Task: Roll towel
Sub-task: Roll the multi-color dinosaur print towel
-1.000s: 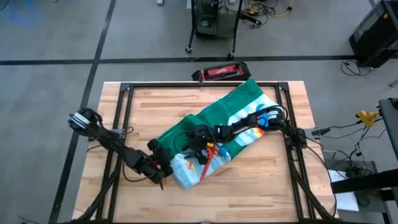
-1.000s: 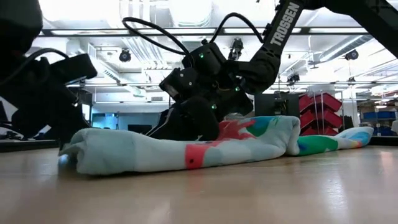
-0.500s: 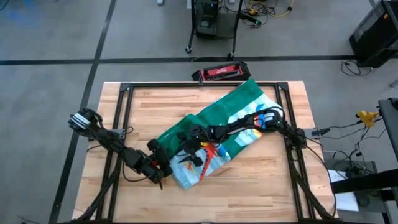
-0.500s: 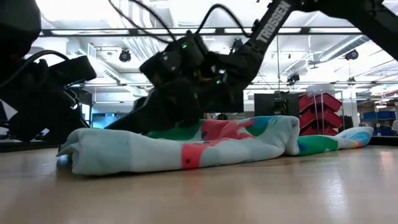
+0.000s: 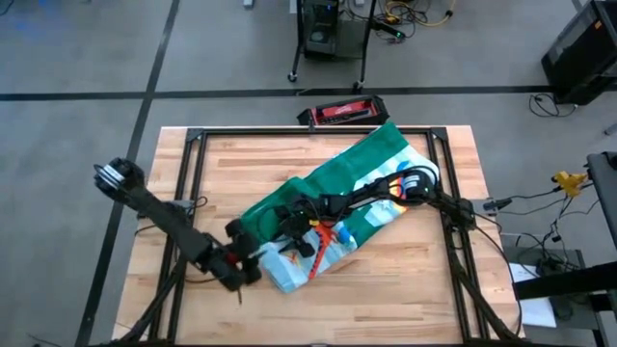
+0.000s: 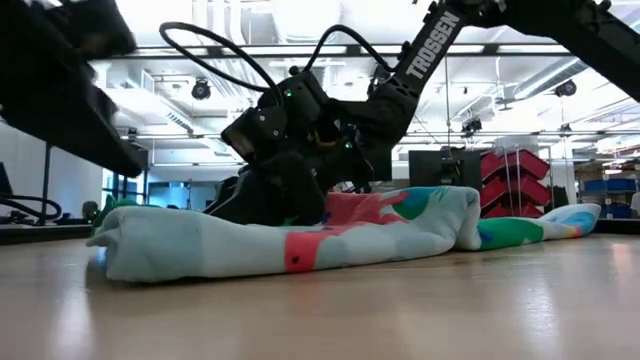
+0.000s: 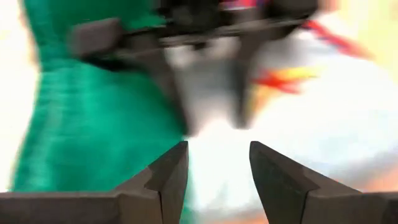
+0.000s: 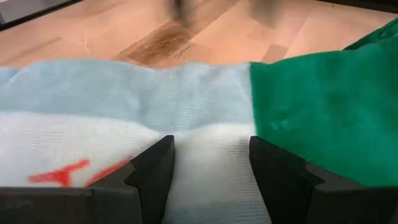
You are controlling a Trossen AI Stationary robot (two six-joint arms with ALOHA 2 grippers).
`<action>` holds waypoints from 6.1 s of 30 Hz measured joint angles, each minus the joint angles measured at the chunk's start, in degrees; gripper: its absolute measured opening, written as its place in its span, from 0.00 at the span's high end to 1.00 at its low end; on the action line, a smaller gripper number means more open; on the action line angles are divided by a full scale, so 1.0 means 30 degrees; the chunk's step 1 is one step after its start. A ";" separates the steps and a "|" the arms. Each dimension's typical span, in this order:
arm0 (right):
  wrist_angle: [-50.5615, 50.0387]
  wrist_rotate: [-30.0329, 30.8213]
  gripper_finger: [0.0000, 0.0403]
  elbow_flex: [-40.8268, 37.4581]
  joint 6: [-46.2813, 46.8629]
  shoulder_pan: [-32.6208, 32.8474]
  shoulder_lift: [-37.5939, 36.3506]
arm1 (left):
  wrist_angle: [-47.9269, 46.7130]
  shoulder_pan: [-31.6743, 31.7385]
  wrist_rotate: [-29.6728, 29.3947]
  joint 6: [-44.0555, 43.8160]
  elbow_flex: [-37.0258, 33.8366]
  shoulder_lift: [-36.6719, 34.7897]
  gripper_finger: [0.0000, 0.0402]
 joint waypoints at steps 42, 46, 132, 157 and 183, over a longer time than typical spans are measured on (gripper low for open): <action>-0.0961 0.0481 0.50 -0.0089 -0.0058 0.0015 -0.0733 | 0.2550 0.0400 -0.2707 -0.3320 -0.0425 0.5736 0.47; -0.1197 0.0953 0.49 -0.0089 -0.0200 0.0022 -0.0736 | 0.2259 0.0770 -0.2557 -0.2332 0.0125 0.5241 0.49; -0.2629 0.1272 0.42 -0.0104 -0.0627 -0.0095 -0.1034 | 0.2695 0.2052 -0.5144 0.0937 0.0130 0.5102 0.61; -0.3241 0.4197 0.40 -0.0135 -0.2360 -0.0837 -0.2778 | 0.2139 0.2008 -0.2176 0.0557 0.0072 0.5095 0.61; -0.0894 0.5710 0.98 0.3506 0.0063 -0.1750 0.0598 | -0.0024 0.1109 -0.3002 -0.2029 -0.0304 0.4519 0.68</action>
